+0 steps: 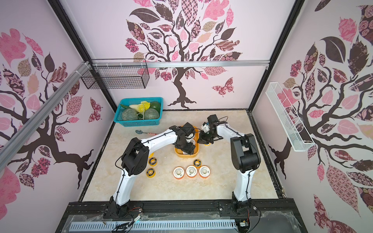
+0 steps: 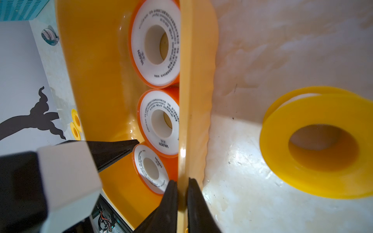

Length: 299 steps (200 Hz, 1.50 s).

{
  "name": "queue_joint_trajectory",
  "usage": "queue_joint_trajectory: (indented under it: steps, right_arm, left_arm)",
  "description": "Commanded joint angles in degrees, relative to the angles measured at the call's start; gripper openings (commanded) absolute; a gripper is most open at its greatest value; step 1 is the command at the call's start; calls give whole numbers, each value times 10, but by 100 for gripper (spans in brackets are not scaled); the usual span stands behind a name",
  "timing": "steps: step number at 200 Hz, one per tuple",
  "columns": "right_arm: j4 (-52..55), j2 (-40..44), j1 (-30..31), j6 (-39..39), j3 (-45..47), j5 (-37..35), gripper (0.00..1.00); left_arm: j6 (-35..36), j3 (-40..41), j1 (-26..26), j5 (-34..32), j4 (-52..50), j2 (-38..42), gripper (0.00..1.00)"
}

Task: Put the sealing tape into the storage box
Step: Place the sealing tape in the storage box.

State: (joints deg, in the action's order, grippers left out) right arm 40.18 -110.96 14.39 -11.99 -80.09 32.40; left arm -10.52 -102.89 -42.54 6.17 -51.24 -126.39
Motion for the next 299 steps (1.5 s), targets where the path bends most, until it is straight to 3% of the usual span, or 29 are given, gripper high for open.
queue_joint_trajectory:
  steps: [1, 104, 175, 227, 246, 262, 299]
  right_arm:
    - [4, -15, 3, 1, -21, 6, 14]
    - [5, -12, 3, 1, -20, 4, 15]
    - [8, -5, 3, 3, -22, -9, 15]
    - [34, 19, 3, 14, -46, -33, 29]
    - [43, 34, 1, 16, -56, -42, 40]
    - [45, 50, -2, 17, -57, -60, 48]
    - [44, 97, -19, 21, -40, -105, 54]
  left_arm:
    - [-7, 8, -1, 17, 18, 2, 85]
    - [-28, 9, 5, 64, 36, -1, 80]
    - [-26, 11, 10, 44, 31, 33, 81]
    - [-19, 12, 14, 7, 24, 102, 83]
    - [-20, 21, 23, -11, 22, 139, 83]
    - [-29, 52, 41, -25, 38, 183, 82]
    - [-32, 147, 92, -64, 84, 286, 81]
